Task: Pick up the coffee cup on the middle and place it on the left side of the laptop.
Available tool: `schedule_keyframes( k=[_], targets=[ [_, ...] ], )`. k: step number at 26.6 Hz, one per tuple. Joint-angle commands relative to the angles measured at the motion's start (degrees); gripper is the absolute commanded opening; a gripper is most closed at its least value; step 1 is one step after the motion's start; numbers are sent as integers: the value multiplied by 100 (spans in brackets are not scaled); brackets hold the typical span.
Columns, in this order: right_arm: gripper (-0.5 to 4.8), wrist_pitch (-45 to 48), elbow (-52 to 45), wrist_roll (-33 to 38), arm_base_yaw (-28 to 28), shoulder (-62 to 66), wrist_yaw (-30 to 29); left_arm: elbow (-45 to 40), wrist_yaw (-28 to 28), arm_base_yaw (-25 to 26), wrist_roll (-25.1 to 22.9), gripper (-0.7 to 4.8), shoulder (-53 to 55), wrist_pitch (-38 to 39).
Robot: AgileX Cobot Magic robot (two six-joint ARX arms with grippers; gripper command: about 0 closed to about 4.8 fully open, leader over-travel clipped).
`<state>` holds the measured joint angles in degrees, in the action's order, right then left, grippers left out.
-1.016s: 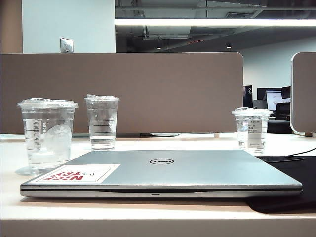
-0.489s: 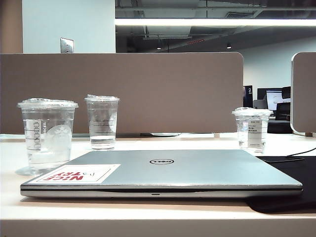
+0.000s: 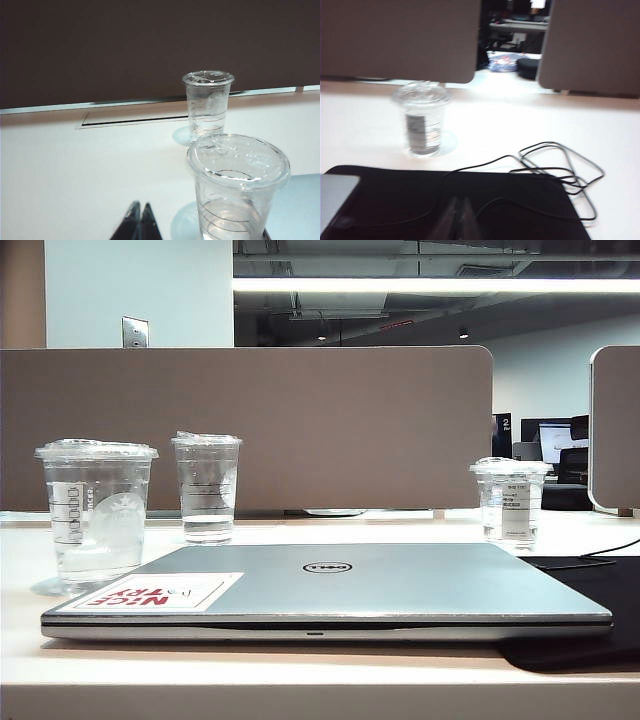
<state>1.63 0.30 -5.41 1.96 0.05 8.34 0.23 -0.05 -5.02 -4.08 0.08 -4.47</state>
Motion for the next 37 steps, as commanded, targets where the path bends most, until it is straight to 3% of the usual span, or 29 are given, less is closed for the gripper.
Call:
schedule_keyframes(
  k=[1,9,13,18,23,37],
  targets=[
    [-5,146,-17,-33,-181,-9,-151,17,22,9,0,-5,0,-70],
    [-5,181,-17,-9,-1357,-9,-1545,17,24,9,0,-5,0,-70],
    [-5,160,-17,402,-1497,-9,-1552,17,24,9,0,-5,0,-70],
    [-5,164,-17,411,-1576,-9,-1749,17,22,9,0,-5,0,-70],
    [-5,166,-20,413,-1255,-9,-1700,17,22,9,2,-5,0,-70],
    [-5,164,-20,411,-175,-9,-426,17,22,9,0,-5,0,-70]
  ],
)
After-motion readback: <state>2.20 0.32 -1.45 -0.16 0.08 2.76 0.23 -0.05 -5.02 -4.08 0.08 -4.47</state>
